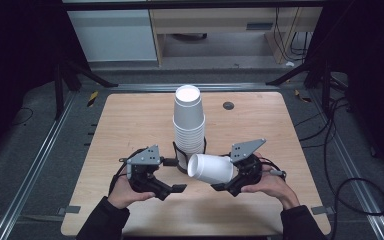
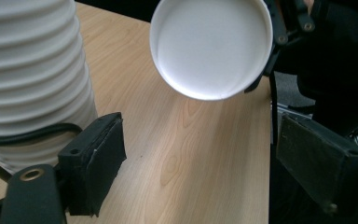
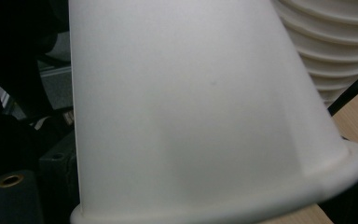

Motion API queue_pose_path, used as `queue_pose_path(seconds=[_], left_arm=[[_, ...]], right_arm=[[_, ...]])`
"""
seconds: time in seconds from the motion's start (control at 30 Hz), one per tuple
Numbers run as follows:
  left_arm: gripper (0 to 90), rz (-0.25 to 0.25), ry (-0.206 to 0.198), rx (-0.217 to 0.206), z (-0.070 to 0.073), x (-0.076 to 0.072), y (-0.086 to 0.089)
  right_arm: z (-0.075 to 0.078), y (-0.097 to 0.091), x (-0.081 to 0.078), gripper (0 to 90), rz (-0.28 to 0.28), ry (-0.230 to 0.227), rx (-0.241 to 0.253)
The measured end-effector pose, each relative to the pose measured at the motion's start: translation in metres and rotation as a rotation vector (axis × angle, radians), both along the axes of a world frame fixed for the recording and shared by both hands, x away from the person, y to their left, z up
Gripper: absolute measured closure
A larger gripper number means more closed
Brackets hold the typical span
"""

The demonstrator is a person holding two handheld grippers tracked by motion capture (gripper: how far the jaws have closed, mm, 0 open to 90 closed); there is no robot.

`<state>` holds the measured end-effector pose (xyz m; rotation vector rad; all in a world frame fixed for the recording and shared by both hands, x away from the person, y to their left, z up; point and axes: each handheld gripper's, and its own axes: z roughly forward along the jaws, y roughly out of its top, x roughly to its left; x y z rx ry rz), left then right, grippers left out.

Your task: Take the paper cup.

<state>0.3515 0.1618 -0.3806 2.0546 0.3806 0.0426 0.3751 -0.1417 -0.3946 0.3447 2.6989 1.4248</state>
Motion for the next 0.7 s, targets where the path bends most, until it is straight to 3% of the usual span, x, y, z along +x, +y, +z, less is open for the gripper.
queue_pose_path(seconds=[0.2,0.7], left_arm=[[13.0,-0.011,0.021,0.026,-0.007,0.003,-0.003],[10.2,-0.036,0.027,0.057,-0.01,0.004,-0.013]], right_arm=[[0.0,0.011,0.004,10.2,0.03,-0.02,-0.083],[-0.007,0.04,0.003,10.2,0.107,-0.035,-0.196]])
